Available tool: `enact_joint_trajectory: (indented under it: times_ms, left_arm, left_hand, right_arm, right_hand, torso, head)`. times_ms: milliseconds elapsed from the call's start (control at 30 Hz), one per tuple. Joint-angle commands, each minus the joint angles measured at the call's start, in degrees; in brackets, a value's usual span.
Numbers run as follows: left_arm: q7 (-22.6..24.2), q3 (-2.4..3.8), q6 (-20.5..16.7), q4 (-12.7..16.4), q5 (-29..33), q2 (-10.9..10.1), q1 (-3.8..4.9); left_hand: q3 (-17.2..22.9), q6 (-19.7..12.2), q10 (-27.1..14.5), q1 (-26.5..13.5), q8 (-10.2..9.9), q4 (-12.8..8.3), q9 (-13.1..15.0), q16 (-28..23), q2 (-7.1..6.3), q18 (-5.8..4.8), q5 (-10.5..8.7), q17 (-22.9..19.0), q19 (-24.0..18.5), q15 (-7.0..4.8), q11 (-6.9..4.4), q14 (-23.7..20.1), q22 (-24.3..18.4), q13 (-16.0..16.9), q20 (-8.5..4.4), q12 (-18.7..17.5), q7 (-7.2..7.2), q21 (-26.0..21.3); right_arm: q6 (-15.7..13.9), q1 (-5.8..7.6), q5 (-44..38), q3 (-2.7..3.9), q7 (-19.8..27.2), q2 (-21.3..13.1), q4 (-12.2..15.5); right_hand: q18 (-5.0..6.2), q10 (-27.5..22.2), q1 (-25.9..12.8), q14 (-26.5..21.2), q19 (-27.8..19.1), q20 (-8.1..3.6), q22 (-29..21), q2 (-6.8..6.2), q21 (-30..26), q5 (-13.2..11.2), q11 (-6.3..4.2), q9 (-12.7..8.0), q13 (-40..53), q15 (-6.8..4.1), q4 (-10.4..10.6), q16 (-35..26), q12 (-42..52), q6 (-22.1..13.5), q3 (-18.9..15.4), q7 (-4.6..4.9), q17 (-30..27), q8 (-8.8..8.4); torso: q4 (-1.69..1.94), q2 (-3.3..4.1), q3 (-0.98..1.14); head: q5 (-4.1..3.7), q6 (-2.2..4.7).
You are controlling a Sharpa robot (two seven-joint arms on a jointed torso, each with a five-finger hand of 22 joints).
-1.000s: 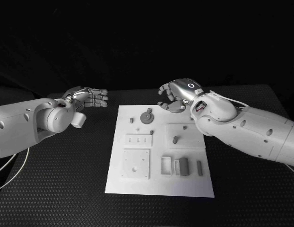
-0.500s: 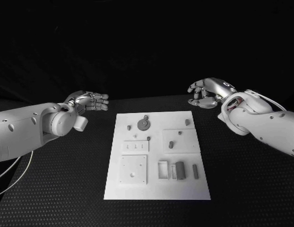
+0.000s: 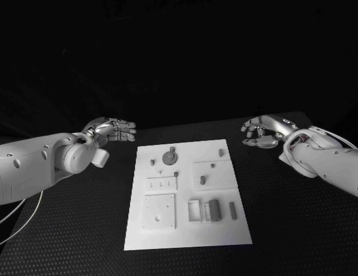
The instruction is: Assemble the parts on the task board
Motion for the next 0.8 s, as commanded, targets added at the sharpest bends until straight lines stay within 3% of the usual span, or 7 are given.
enact_joint_trajectory:
  times_ms: [33, 67, 100, 333, 433, 633, 800]
  left_arm:
    - [1.83, 0.01, 2.85, 0.43, -2.26, 0.26, -0.54]
    - [1.83, 0.01, 2.98, 0.54, -2.40, 0.29, -0.64]
    - [1.82, 0.01, 3.07, 0.72, -2.66, 0.29, -0.71]
    - [1.66, 0.01, 3.33, 1.76, -3.21, 0.40, -1.06]
    - [1.51, 0.02, 3.24, 2.11, -3.25, 0.29, -1.09]
    - [1.43, 0.02, 3.27, 2.55, -3.25, 0.21, -1.10]
    - [1.24, 0.02, 3.22, 3.36, -3.25, -0.12, -1.09]
  left_hand:
    - [0.37, 0.87, 0.38, 1.26, 0.13, -0.04, -0.03, -0.44, -0.21, -0.67, 0.26, 0.12, -0.54, 0.16, 0.04, 0.20, 0.02, -0.02, -0.06, -0.01, -0.27, -0.34]
    - [0.35, 1.05, 0.45, 1.65, 0.08, -0.06, -0.08, -0.47, -0.30, -0.67, 0.24, 0.16, -0.57, 0.17, 0.02, 0.20, 0.02, -0.02, -0.05, -0.02, -0.33, -0.34]
    - [0.31, 1.25, 0.58, 2.17, -0.03, -0.07, -0.16, -0.51, -0.45, -0.65, 0.25, 0.21, -0.59, 0.17, -0.03, 0.20, 0.02, -0.01, -0.04, -0.02, -0.37, -0.33]
    - [-0.05, 1.72, 1.07, 4.01, -0.47, -0.09, -0.46, -0.65, -1.27, -0.64, 0.25, 0.40, -0.59, 0.17, -0.20, 0.26, -0.02, 0.05, -0.02, 0.03, -0.33, -0.31]
    - [-0.15, 1.67, 1.03, 4.11, -0.59, -0.07, -0.51, -0.66, -1.37, -0.65, 0.25, 0.42, -0.58, 0.17, -0.18, 0.27, -0.04, 0.03, -0.01, -0.02, -0.24, -0.31]
    - [-0.43, 1.48, 0.86, 4.06, -0.90, -0.02, -0.67, -0.71, -1.49, -0.67, 0.24, 0.47, -0.54, 0.19, -0.08, 0.29, -0.07, -0.03, 0.01, -0.18, 0.11, -0.31]
    - [-0.59, 1.42, 0.82, 3.92, -1.03, 0.01, -0.74, -0.74, -1.47, -0.68, 0.24, 0.50, -0.51, 0.19, -0.04, 0.32, -0.09, -0.04, 0.02, -0.24, 0.21, -0.31]
  right_arm:
    - [1.87, -0.81, -3.48, -0.07, 3.37, 0.76, -0.90]
    - [1.91, -1.08, -3.68, -0.11, 3.41, 1.02, -1.24]
    - [1.99, -1.36, -3.77, -0.15, 3.45, 1.33, -1.72]
    - [1.38, -2.88, -4.90, -0.46, 3.60, 3.78, -5.43]
    - [1.13, -2.93, -2.95, -0.46, 3.32, 4.17, -5.15]
    - [1.26, -2.93, -2.97, -0.46, 3.04, 5.88, -6.03]
    - [2.05, -2.93, -2.76, -0.45, 3.13, 6.73, -6.63]
  right_hand:
    - [2.53, 1.77, 0.74, -0.43, -0.18, 0.16, 0.80, -0.07, -0.19, 0.24, -0.35, -0.08, 0.34, -0.34, -0.43, 0.14, 0.53, -0.09, -0.17, 0.54, -0.11, 0.28]
    - [2.53, 1.84, 0.78, -0.45, -0.18, 0.17, 0.80, -0.08, -0.20, 0.24, -0.37, -0.08, 0.37, -0.36, -0.46, 0.14, 0.56, -0.07, -0.18, 0.54, -0.12, 0.30]
    - [2.53, 1.87, 0.80, -0.46, -0.18, 0.17, 0.80, -0.10, -0.20, 0.24, -0.38, -0.08, 0.38, -0.37, -0.48, 0.14, 0.57, -0.06, -0.19, 0.54, -0.13, 0.31]
    - [2.53, 1.92, 0.82, -0.54, -0.21, 0.22, 0.81, -0.13, -0.24, 0.24, -0.38, -0.11, 0.44, -0.38, -0.50, 0.12, 0.56, -0.12, -0.24, 0.56, -0.16, 0.32]
    - [2.53, 2.29, 0.71, -0.56, -0.14, 0.28, 0.81, 0.00, -0.27, 0.24, -0.37, -0.16, 0.65, -0.38, -0.32, 0.16, 0.76, -0.18, -0.31, 0.66, -0.20, 0.33]
    - [2.53, 2.64, 0.54, -0.56, -0.08, 0.33, 0.81, 0.14, -0.32, 0.23, -0.41, -0.24, 1.08, -0.42, -0.13, 0.23, 1.11, -0.28, -0.46, 0.65, -0.26, 0.33]
    - [2.53, 2.56, 0.24, -0.59, -0.06, 0.38, 0.81, 0.21, -0.37, 0.23, -0.42, -0.34, 1.35, -0.42, 0.14, 0.26, 1.19, -0.49, -0.60, 0.65, -0.31, 0.27]
  torso:
    - [-0.08, 0.00, 0.33]
    - [-0.03, -0.01, 0.39]
    - [0.12, 0.03, 0.26]
    - [0.41, 0.15, 0.59]
    - [0.42, 0.28, 0.56]
    - [0.52, 0.52, 0.81]
    - [0.78, 0.88, 0.78]
  head:
    - [-0.43, 0.11]
    - [-0.59, 0.06]
    - [-0.82, -0.01]
    - [-0.76, -0.56]
    - [-0.62, -0.68]
    - [-0.77, -0.79]
    - [-0.80, -0.95]
